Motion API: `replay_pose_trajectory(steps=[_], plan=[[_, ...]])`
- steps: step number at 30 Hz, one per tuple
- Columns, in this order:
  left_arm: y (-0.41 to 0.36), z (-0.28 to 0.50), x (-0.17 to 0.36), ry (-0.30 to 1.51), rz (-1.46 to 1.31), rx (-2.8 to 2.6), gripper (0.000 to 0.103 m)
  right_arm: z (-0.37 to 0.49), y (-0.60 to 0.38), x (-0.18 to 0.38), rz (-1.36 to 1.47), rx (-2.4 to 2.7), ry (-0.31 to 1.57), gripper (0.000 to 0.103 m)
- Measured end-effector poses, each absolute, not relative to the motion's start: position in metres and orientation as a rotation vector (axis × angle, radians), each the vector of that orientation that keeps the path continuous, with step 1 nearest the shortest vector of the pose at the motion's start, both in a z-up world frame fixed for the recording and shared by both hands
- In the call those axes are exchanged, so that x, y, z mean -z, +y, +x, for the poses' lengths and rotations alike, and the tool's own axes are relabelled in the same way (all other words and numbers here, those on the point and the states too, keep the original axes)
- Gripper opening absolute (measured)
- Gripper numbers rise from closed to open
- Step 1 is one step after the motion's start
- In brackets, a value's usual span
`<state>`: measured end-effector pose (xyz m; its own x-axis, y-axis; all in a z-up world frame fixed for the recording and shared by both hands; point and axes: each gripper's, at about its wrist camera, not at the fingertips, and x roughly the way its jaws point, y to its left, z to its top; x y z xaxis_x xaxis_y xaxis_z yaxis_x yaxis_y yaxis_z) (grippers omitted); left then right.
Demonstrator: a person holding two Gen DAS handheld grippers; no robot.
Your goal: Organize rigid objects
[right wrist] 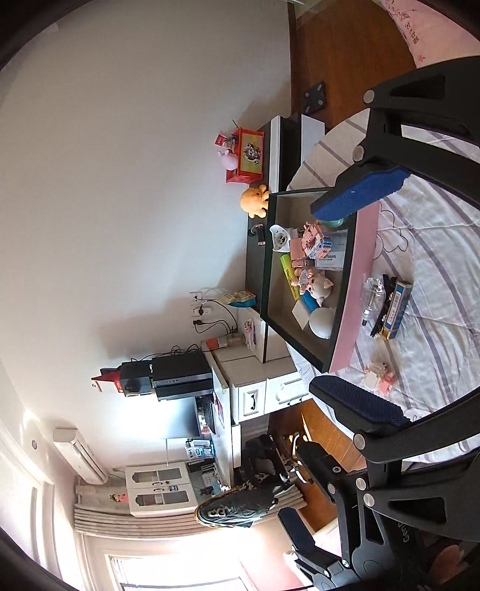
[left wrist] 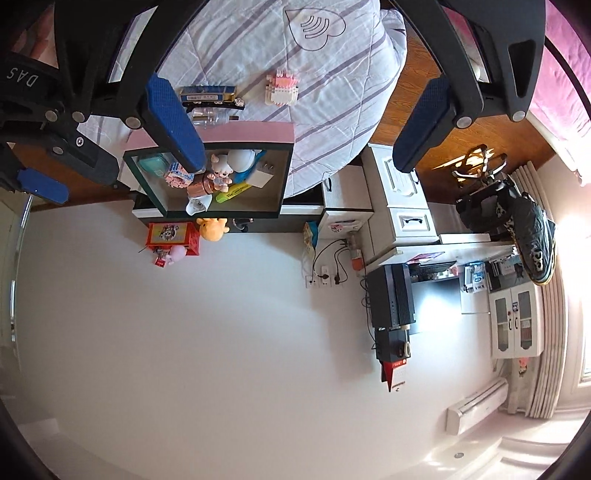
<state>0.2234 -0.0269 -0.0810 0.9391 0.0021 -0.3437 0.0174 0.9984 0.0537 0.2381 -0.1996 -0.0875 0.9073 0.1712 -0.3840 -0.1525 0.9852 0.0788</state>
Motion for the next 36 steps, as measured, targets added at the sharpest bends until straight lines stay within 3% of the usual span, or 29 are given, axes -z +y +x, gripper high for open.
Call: replay_pose_trajectory(steps=[18,36], plan=[[-0.024,0.107,0.042,0.208,0.064,0.023,0.103,0.107,-0.189,0.046,0.031,-0.094,0.274,0.087],[-0.023,0.092,0.034,0.191,0.069,0.011,0.103,0.092,-0.188,0.04,0.027,-0.089,0.249,0.087]])
